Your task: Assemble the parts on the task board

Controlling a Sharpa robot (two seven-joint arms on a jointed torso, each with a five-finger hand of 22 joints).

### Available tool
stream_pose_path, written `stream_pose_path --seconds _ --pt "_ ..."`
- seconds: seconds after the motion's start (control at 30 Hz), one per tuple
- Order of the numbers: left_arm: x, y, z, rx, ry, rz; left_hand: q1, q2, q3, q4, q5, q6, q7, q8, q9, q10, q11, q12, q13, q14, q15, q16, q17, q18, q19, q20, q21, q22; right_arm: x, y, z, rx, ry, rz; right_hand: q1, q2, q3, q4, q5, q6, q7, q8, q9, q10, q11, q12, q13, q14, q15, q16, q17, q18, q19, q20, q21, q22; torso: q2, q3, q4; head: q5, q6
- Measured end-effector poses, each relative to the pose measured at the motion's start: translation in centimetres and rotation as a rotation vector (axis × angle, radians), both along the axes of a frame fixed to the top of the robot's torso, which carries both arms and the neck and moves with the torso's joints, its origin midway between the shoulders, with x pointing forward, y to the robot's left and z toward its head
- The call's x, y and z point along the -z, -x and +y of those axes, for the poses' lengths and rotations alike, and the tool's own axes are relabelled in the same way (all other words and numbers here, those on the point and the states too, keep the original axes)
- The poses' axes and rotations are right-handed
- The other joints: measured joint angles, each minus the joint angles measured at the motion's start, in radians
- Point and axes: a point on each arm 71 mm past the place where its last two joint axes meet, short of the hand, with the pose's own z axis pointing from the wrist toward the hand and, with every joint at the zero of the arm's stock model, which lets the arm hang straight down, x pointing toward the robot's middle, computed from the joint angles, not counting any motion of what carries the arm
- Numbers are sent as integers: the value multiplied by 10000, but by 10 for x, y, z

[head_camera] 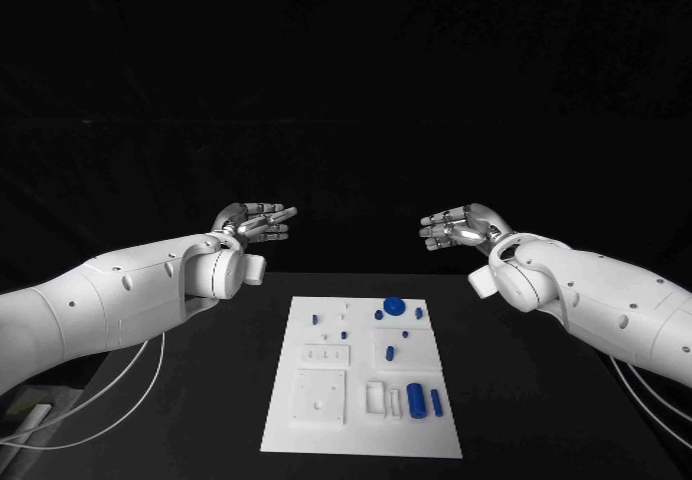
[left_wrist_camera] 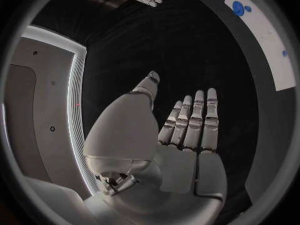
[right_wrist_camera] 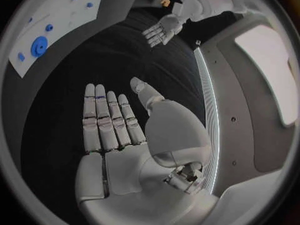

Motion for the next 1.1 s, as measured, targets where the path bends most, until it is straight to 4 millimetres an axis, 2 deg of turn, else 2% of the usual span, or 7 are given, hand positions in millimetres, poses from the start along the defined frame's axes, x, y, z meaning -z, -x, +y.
stream_pose_path --seconds 0.03,0.13,0.27,0.47,0.57,0.7,1.1 --pt "0 1 -1 61 26 0 -34 222 -67 -257 29 567 17 24 32 1040 -19 22 32 879 -78 166 42 -274 456 -341 279 87 0 0 3 -157 405 -185 1 -1 93 -59 0 281 -35 14 6 272 -70 0 6 442 -144 43 29 -2 334 -157 173 61 1 0 0 9 -7" --pt "-3 6 -1 241 110 -33 -156 478 -243 -672 29 1279 16 29 55 1745 -97 22 47 1563 -235 53 42 -676 864 -751 568 133 1 1 13 -682 1727 -762 73 -73 238 -145 0 750 -100 18 17 740 -204 39 10 1449 -445 123 132 -67 1074 -513 609 240 24 -5 12 16 -21" --pt "-9 14 0 454 201 -147 -140 620 -245 -925 29 2346 -72 74 96 2520 -286 22 46 2121 -443 25 63 -750 1144 -1032 825 163 4 4 25 -1305 3303 -1369 143 -283 257 -164 0 1206 -180 18 22 1170 -414 40 18 2783 -855 589 524 -76 2103 -971 1376 616 121 -32 72 12 8" --pt "-16 28 -8 956 365 -262 -140 620 -153 -1127 29 2767 -116 110 118 2638 -339 22 46 2191 -484 25 63 -829 1178 -1067 902 160 10 9 45 -2006 5372 -2070 117 -490 268 -268 -1 1450 -315 18 33 1433 -571 39 24 3593 -1231 2638 1917 31 2995 -1261 2876 1645 342 -77 184 -37 115" --pt "-17 34 -14 1202 449 -300 -140 620 -76 -1205 29 2767 -116 110 118 2638 -339 22 46 2190 -483 25 62 -829 1177 -1067 974 130 12 9 51 -2142 6245 -2352 56 -628 476 -274 -1 1534 -328 18 33 1469 -606 39 26 3716 -1287 3846 2694 217 3140 -1336 3717 2351 471 -92 226 -81 186" --pt "-19 40 -21 1475 536 -336 -140 620 -66 -1269 29 2778 -128 109 117 2638 -339 22 45 2190 -483 25 62 -829 1177 -1067 1002 115 18 11 59 -2262 7240 -2634 -81 -975 1172 -271 -127 1632 -424 18 32 1522 -659 39 25 3764 -1346 6942 4332 247 3439 -1639 5628 4433 684 -123 271 -178 288" --pt "-23 50 -30 1922 694 -444 -225 705 -12 -1488 29 2837 -115 109 116 2638 -338 22 45 2190 -483 25 61 -829 1176 -1067 1172 64 32 14 73 -2213 9229 -3346 -8 -1285 1971 -249 -626 1746 -473 18 31 1522 -659 39 24 3687 -1349 7718 4223 239 3506 -1713 5556 5549 1179 -288 251 -256 428"
